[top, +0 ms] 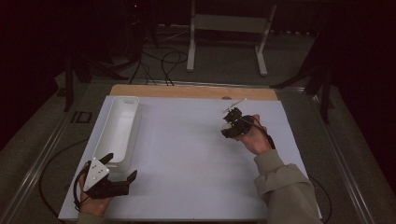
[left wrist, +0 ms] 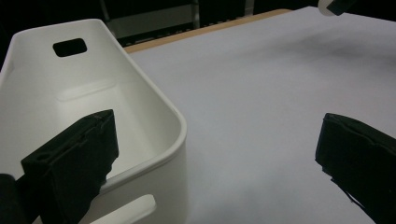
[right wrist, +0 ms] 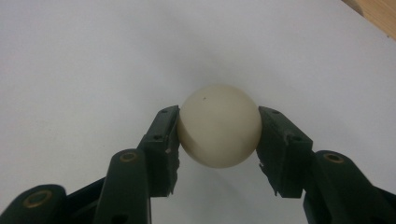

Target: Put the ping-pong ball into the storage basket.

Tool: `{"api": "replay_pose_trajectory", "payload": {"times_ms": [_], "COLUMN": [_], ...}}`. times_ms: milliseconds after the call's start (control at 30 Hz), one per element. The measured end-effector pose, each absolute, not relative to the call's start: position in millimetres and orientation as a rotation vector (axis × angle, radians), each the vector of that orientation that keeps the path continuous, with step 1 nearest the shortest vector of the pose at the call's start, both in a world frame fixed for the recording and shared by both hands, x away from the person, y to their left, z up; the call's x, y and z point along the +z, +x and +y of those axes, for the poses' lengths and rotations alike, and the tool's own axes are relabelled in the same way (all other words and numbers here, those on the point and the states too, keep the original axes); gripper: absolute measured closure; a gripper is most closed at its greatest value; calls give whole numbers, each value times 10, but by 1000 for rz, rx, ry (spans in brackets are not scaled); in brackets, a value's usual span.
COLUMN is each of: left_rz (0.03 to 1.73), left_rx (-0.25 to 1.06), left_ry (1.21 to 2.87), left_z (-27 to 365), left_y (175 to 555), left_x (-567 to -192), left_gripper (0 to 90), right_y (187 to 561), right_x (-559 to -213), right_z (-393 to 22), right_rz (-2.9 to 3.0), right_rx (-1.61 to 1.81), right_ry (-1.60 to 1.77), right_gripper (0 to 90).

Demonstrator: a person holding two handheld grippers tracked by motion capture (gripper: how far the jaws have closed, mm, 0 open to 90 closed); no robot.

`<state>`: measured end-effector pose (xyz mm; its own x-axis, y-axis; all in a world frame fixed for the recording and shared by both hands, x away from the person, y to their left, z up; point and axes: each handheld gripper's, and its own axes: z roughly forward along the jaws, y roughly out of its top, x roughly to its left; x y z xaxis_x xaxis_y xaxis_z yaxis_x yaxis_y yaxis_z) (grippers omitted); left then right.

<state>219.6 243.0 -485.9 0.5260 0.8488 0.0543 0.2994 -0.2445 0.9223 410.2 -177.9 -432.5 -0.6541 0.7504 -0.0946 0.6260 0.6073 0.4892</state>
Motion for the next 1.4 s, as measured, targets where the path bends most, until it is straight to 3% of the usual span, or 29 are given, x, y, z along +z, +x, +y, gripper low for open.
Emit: {"api": "replay_pose_trajectory", "payload": {"times_ms": [1400], "left_rz": [956], "left_rx": [713], "left_ry": [1800], "left_z": [2427], "left_y": [2197], "left_x": [-4858], "left_gripper": [0], "right_y": [3958], "right_x": [-4149], "right_z": [-1355], "right_rz": [2583], "right_rx": [687], "right_ry": [962], "right_gripper": [508]}}
